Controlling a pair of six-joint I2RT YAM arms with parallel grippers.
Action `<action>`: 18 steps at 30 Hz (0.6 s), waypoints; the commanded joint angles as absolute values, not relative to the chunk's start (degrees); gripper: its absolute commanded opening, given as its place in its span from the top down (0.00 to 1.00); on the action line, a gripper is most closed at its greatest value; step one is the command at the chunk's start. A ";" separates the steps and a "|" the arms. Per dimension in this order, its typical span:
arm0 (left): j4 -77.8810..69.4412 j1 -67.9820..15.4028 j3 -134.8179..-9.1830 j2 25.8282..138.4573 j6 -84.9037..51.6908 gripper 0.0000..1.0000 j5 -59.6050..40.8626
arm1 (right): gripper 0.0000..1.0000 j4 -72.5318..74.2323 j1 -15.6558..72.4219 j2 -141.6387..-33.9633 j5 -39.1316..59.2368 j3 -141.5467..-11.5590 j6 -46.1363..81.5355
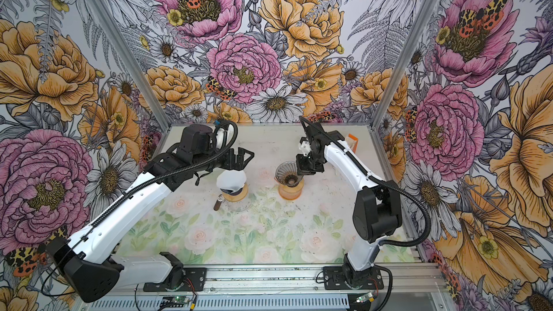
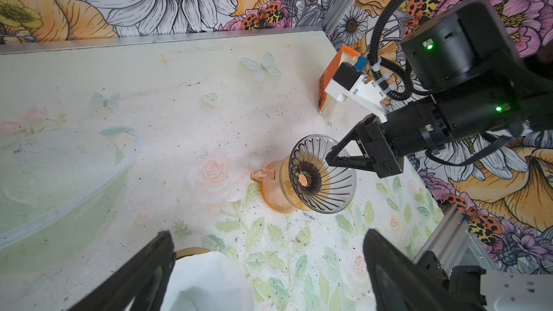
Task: Place the coffee filter in the dripper
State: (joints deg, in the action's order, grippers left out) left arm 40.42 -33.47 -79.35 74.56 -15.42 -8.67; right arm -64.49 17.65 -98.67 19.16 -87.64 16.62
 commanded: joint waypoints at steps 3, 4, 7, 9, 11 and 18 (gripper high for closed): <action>39.46 -35.94 -83.25 77.48 -14.50 0.01 -8.88 | 0.95 -65.47 17.67 -96.90 16.42 -87.37 16.93; 39.46 -36.27 -83.74 77.81 -14.66 0.01 -8.78 | 0.94 -65.15 17.71 -96.86 16.76 -87.28 17.04; 39.46 -37.34 -85.01 79.30 -15.50 0.01 -8.53 | 0.93 -63.65 17.67 -96.69 17.29 -85.93 17.54; 39.46 -38.07 -85.64 80.23 -16.05 0.01 -8.53 | 0.93 -61.82 17.68 -96.30 17.64 -84.32 17.97; 39.46 -38.71 -86.06 81.04 -16.74 0.01 -8.26 | 0.93 -58.60 17.70 -95.57 19.50 -81.83 18.43; 39.47 -40.43 -86.93 83.13 -18.73 0.01 -7.85 | 0.87 -55.28 17.71 -93.77 20.10 -79.68 18.97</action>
